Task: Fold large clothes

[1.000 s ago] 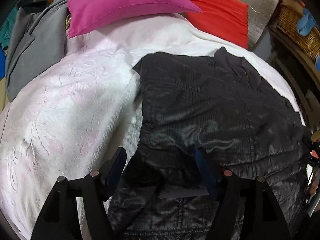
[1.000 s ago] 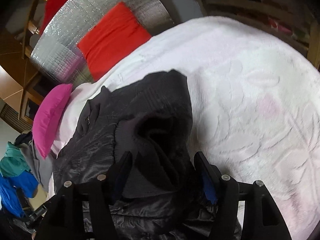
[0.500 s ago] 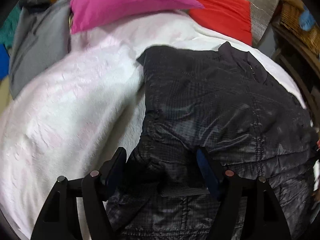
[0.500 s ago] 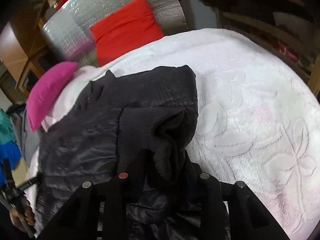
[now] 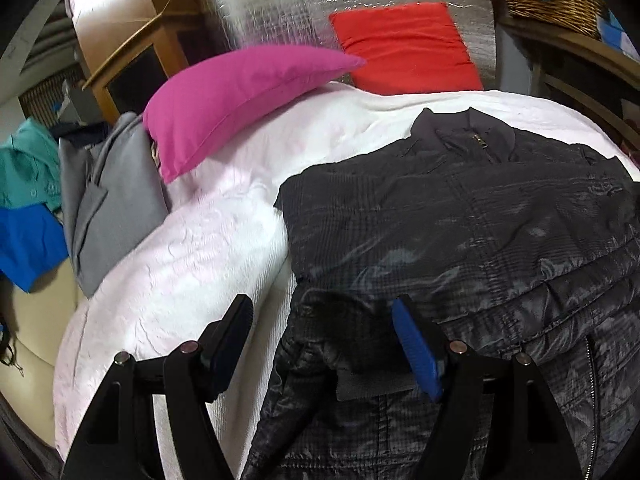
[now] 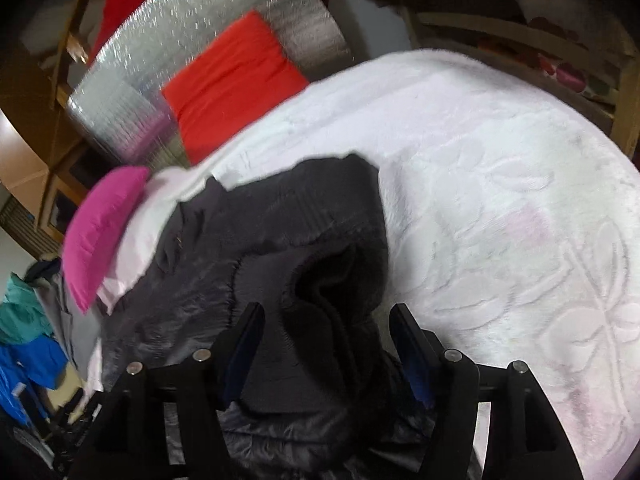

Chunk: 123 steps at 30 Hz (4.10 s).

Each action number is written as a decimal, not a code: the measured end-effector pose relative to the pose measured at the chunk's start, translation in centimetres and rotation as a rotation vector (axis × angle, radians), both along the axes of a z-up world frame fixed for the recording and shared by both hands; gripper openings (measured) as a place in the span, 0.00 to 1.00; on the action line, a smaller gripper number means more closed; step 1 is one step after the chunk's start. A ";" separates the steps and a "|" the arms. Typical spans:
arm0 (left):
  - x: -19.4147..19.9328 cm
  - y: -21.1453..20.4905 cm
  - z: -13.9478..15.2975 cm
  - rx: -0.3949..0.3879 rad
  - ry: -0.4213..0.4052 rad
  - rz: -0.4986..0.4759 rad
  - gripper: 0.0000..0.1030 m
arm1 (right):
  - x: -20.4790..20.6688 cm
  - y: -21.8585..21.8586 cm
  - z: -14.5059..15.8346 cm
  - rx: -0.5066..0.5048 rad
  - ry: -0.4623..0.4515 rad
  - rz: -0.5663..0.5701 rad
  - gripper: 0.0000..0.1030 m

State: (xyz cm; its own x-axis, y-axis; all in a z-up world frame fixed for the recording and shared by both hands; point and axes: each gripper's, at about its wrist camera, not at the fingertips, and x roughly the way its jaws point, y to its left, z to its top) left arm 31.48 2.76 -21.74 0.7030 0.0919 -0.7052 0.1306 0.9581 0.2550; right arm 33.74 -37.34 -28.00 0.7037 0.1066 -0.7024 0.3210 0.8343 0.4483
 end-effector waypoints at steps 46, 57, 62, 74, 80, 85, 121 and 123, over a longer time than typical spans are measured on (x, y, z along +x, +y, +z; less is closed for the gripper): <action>-4.7 10.2 0.3 -0.296 0.186 0.112 0.81 | -10.9 -0.8 2.8 -0.008 -0.102 0.073 0.64; -11.9 11.3 -0.6 -0.280 0.179 0.119 0.81 | -16.7 -2.0 0.8 0.102 -0.082 0.042 0.64; -13.1 12.0 -1.1 -0.270 0.171 0.143 0.81 | -18.1 -2.1 0.0 0.087 -0.062 0.044 0.64; -13.4 12.9 -2.5 -0.270 0.244 0.160 0.81 | -17.4 -2.7 -0.8 0.125 -0.025 0.043 0.65; -15.7 14.3 -2.2 -0.392 0.276 0.148 0.81 | -18.5 -3.6 -1.8 0.119 -0.001 0.050 0.65; -18.5 14.0 -2.3 -0.429 0.328 0.159 0.81 | -21.4 -3.2 -1.9 0.144 -0.020 0.072 0.65; -24.2 9.8 -9.4 -0.355 0.616 0.021 0.63 | -28.3 9.4 -8.7 0.078 0.218 0.351 0.50; -24.4 9.8 -9.4 -0.358 0.617 0.019 0.63 | -27.9 9.2 -9.0 0.108 0.227 0.334 0.51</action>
